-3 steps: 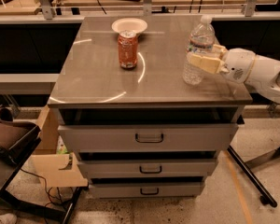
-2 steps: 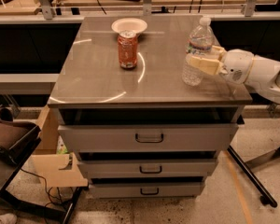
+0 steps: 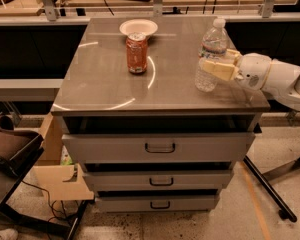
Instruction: Place water bottle upright
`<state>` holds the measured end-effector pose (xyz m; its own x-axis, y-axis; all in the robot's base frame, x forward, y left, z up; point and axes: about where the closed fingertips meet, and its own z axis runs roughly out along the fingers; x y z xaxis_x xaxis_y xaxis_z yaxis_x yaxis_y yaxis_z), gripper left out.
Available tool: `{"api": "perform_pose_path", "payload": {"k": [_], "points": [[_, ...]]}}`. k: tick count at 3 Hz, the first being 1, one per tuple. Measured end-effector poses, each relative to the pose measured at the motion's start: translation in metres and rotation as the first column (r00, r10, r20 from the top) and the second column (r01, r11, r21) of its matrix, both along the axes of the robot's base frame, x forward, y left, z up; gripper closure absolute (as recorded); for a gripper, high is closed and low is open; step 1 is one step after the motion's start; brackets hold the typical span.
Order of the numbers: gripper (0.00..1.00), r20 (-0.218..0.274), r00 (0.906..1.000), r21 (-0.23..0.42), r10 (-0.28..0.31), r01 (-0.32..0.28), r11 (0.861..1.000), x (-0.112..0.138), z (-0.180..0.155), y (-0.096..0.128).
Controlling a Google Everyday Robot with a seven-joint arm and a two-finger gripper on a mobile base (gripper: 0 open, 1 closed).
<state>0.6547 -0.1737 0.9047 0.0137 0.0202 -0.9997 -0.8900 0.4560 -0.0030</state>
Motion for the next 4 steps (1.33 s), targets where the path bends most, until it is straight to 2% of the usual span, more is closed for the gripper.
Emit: {"api": "perform_pose_path", "payload": {"k": [1,2,3,4], "points": [[0.60,0.000,1.0000,0.000,0.000,0.000,1.000,0.0000,0.0009,0.0002],[0.29,0.000,1.0000,0.000,0.002,-0.002,1.000,0.0001,0.0012,0.0014],[0.05,0.000,1.0000,0.001,0.007,-0.007,1.000,0.0003,0.0016,0.0043],[0.00,0.001,0.9999,0.001,0.010,-0.010,1.000,0.0005,0.0019,0.0064]]}}
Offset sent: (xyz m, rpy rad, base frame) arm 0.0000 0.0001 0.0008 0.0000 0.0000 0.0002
